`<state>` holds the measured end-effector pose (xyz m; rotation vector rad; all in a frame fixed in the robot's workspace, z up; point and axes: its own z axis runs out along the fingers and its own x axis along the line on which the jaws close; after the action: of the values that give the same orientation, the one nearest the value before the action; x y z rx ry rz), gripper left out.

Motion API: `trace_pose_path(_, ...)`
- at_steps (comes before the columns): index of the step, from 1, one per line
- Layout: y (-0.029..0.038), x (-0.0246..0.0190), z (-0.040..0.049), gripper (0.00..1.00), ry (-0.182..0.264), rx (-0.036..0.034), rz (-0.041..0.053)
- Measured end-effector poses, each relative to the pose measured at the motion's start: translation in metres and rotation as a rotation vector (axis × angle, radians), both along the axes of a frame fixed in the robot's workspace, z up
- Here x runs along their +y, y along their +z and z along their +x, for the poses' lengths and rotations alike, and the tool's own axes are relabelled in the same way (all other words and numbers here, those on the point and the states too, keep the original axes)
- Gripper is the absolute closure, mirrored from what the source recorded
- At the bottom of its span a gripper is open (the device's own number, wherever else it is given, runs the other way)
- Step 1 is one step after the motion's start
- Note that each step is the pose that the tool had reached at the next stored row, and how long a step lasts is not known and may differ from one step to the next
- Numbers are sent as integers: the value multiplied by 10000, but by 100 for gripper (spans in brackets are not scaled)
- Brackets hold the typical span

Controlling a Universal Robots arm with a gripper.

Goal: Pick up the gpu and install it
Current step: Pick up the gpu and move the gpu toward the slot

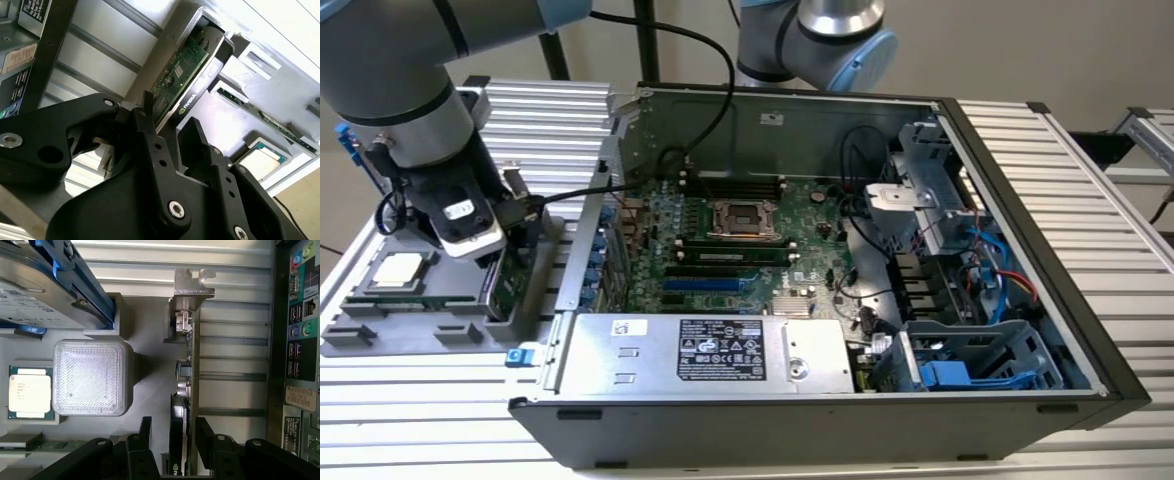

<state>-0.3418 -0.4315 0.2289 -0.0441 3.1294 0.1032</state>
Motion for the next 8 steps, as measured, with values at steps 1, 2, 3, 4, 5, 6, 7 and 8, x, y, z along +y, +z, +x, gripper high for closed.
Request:
trace_pose_path(1, 0, 0, -1, 0, -1, 0, 0)
trace_pose_path(2, 0, 0, -2, 0, -2, 0, 0)
trace_pose_path(3, 0, 0, -2, 0, -2, 0, 0)
trace_pose_path(4, 0, 0, 4, 0, -1, 0, 1)
trace_pose_path(5, 0, 0, 11, 0, -2, 0, 1)
trace_pose_path(6, -1, 0, 24, 0, -3, -1, 1)
trace_pose_path(7, -1, 0, 31, 0, -2, -1, 1)
trace_pose_path(8, 0, 0, 34, 0, -2, -1, 0)
